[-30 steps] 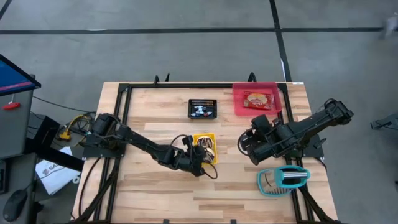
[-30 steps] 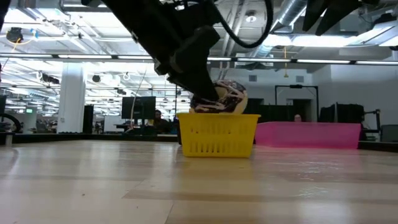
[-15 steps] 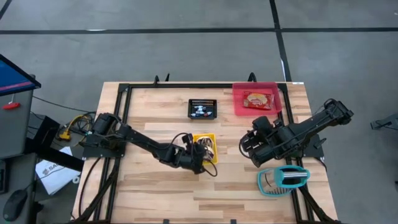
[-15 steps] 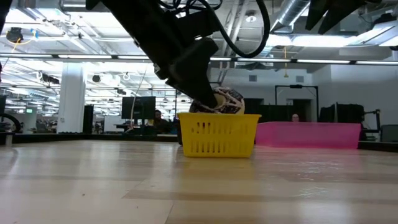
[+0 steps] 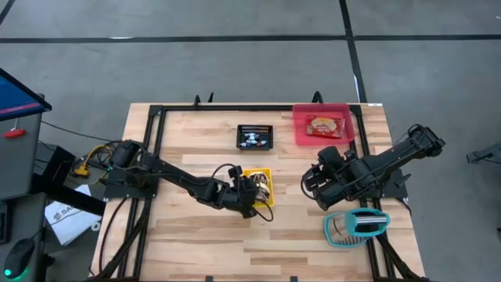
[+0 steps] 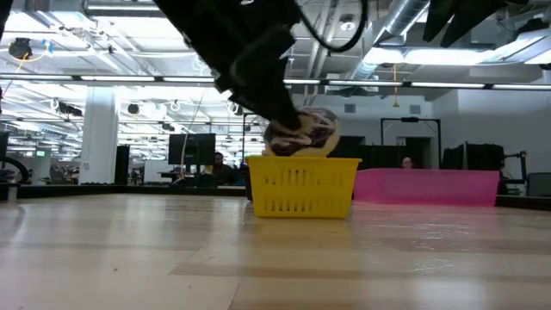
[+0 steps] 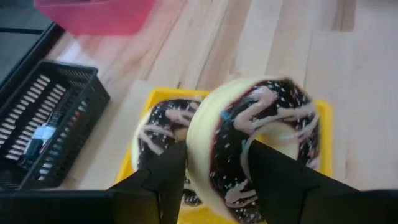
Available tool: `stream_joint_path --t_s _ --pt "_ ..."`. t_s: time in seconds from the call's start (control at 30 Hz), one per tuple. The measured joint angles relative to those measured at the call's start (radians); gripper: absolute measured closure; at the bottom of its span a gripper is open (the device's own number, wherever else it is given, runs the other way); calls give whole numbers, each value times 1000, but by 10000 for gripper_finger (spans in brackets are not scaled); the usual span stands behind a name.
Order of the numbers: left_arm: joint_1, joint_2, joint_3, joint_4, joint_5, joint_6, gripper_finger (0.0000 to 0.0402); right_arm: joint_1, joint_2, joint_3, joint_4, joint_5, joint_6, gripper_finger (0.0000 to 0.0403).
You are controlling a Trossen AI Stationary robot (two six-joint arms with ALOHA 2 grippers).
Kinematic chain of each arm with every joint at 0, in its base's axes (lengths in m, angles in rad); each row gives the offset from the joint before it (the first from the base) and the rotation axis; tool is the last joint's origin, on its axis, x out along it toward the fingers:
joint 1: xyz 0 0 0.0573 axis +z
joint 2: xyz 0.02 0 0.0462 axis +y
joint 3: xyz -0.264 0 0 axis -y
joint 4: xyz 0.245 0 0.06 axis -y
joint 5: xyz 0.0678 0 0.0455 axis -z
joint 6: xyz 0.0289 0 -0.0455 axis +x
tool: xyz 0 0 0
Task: Pick & Place Food Item
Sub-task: Put the black donut into the yellow bin, then return to Home Position
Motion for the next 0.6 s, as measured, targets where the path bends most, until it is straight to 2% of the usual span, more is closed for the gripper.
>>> stream_joint_path --t_s 0.33,0.6 --pt "12 -4 -2 -29 7 52 235 0 0 0 3 19 11 232" --pt "13 -37 -2 -41 5 50 217 16 0 0 4 22 26 232"
